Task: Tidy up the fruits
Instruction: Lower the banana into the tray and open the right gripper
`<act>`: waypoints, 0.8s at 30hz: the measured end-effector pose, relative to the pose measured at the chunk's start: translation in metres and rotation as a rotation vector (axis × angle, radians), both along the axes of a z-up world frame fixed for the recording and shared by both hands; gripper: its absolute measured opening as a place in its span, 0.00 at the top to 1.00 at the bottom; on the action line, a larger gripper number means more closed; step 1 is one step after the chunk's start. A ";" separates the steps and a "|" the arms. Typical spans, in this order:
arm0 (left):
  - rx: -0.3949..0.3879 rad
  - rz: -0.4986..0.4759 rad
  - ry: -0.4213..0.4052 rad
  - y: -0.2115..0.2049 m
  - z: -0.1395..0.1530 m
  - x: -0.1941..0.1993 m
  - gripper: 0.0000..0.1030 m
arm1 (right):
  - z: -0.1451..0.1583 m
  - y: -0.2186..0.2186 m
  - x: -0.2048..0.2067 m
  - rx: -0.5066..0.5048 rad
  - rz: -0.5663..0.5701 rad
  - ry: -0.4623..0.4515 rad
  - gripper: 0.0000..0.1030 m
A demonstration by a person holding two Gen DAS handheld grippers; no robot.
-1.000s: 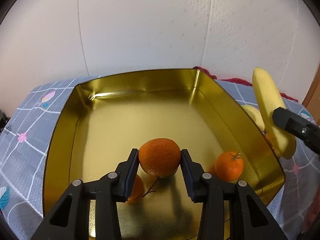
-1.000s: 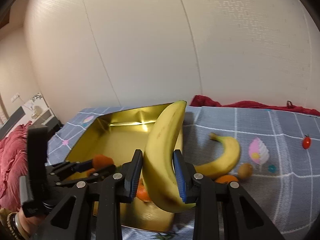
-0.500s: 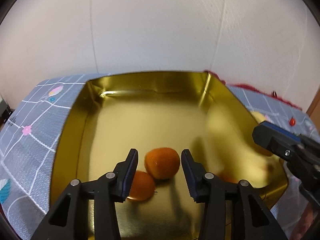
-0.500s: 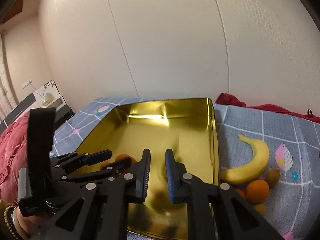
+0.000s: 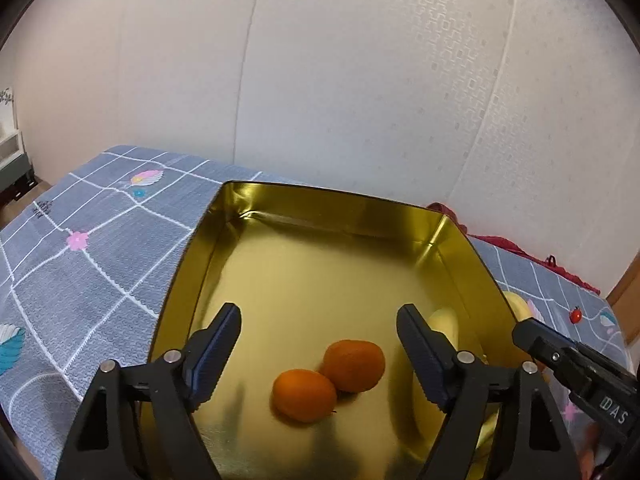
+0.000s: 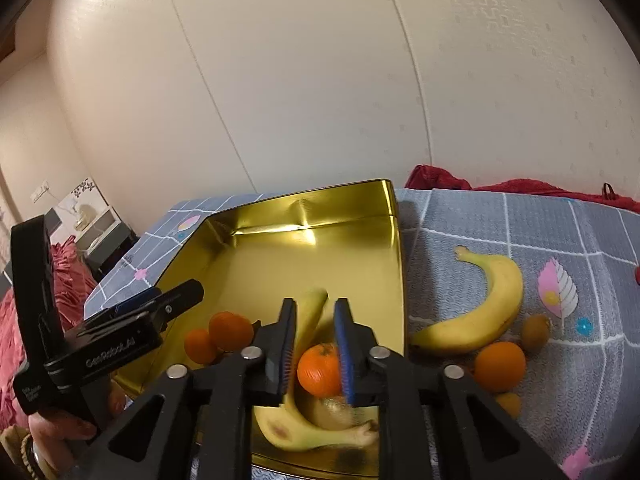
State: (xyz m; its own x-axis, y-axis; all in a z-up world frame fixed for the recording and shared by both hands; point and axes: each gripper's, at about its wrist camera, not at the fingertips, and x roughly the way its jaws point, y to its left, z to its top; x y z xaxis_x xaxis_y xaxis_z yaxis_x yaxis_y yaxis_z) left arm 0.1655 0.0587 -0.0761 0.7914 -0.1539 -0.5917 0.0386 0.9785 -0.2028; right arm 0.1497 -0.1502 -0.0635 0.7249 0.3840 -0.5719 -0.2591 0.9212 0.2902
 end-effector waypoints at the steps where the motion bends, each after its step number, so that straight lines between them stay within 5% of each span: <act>1: -0.001 -0.007 -0.006 -0.001 0.001 -0.001 0.16 | 0.000 -0.001 0.000 0.002 -0.006 0.002 0.79; 16: 0.209 -0.073 -0.082 -0.043 0.002 -0.014 0.08 | -0.001 -0.006 -0.001 -0.016 -0.028 0.014 0.74; 24: 0.230 -0.075 -0.086 -0.046 0.002 -0.014 0.08 | -0.001 -0.015 -0.001 -0.020 -0.056 0.018 0.74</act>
